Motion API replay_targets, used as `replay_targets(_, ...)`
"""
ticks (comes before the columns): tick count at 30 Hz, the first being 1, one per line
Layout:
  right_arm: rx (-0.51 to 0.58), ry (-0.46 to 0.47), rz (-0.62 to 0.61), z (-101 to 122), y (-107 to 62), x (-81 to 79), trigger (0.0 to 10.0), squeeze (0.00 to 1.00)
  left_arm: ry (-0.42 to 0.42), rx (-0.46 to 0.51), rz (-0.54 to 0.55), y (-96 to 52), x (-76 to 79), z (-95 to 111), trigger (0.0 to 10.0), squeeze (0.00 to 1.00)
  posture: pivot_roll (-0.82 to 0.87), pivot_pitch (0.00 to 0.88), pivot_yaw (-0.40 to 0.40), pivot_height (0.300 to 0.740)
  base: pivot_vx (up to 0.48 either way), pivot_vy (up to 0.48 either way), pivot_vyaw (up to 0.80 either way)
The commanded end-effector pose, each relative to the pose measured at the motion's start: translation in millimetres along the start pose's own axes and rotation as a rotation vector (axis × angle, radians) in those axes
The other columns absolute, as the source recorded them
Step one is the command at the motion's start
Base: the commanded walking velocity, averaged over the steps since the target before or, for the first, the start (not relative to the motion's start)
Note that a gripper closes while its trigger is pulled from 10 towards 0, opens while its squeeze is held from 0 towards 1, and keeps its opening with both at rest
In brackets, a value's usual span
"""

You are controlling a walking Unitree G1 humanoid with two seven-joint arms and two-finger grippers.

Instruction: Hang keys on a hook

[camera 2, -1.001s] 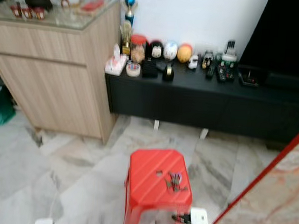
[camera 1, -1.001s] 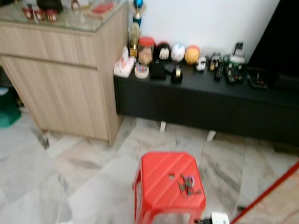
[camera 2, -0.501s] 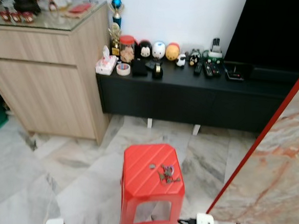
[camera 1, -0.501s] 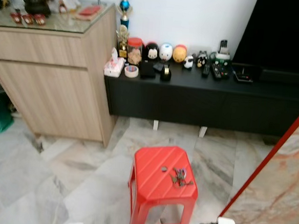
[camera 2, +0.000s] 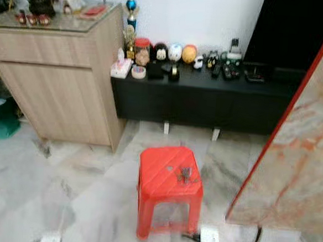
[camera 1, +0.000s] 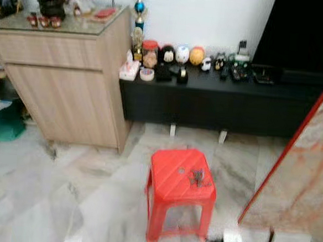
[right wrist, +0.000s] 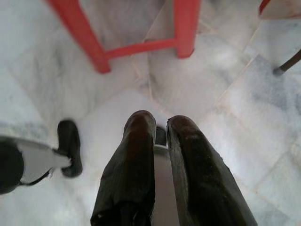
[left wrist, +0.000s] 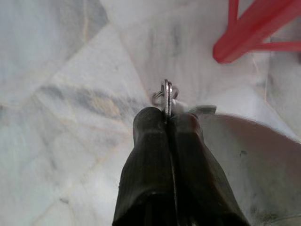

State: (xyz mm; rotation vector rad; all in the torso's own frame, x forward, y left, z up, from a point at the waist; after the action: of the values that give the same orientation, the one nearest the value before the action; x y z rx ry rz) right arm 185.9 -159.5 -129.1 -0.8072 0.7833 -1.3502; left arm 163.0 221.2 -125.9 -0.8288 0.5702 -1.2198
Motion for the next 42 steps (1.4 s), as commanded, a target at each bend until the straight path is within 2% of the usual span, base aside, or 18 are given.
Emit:
replay_targets(1, 0.009, 0.020, -0.009, 1.5, 0.3, -1.8, 10.0, 0.00, 0.026, -0.031, 0.005, -1.7, -4.3, -7.2, 10.0, 0.00, 0.02, 0.000, -0.017, 0.740, -0.262, 0.000, 0.00)
replay_targets(5, -0.009, 0.003, 0.019, -6.5, -0.2, -10.9, 10.0, 0.00, 0.025, -0.019, 0.009, -1.4, -7.1, -3.6, 10.0, 0.00, 0.02, 0.005, -0.024, 0.740, -0.261, 0.000, 0.00)
replay_targets(14, 0.002, 0.037, 0.003, -4.0, 0.2, -10.9, 10.0, 0.00, 0.027, -0.029, 0.015, -1.0, -9.8, -2.9, 10.0, 0.00, 0.01, 0.021, -0.010, 0.740, -0.260, 0.000, 0.00)
replay_targets(25, 0.003, 0.026, -0.007, 0.3, 0.9, -9.1, 10.0, 0.00, 0.017, -0.028, 0.010, 0.6, -6.2, -0.1, 10.0, 0.00, 0.01, 0.001, -0.025, 0.740, -0.259, 0.000, 0.00)
replay_targets(29, 0.002, 0.015, 0.000, 1.5, 1.1, -9.4, 10.0, 0.00, 0.042, -0.048, 0.024, 0.5, -7.8, -2.6, 10.0, 0.00, 0.01, 0.000, -0.026, 0.740, 0.000, 0.000, 0.00)
replay_targets(33, 0.009, 0.023, 0.003, 2.9, 1.3, -10.6, 10.0, 0.00, 0.018, -0.047, 0.028, -0.3, -8.8, -4.8, 10.0, 0.00, 0.01, 0.000, -0.026, 0.740, 0.000, 0.000, 0.00)
replay_targets(42, 0.000, 0.021, -0.004, 1.9, 1.5, -12.1, 10.0, 0.00, 0.036, -0.056, 0.022, -0.4, -9.0, -5.8, 10.0, 0.00, 0.00, 0.000, -0.019, 0.740, 0.000, 0.000, 0.00)
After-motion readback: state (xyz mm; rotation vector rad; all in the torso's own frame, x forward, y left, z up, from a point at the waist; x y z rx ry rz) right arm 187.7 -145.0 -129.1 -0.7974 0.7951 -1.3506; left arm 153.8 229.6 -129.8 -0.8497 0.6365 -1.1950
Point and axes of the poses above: a point about 5 cm out from each wrist's last joint towards the gripper, its own y axis pointing out of the wrist towards the gripper, its own z axis along the axis of the wrist's last joint, x = y × z, the point moved 4 cm from there along y, pointing out of the wrist towards the gripper, and after that the axes turned 8 degrees about -y, right-handed, at the moved point
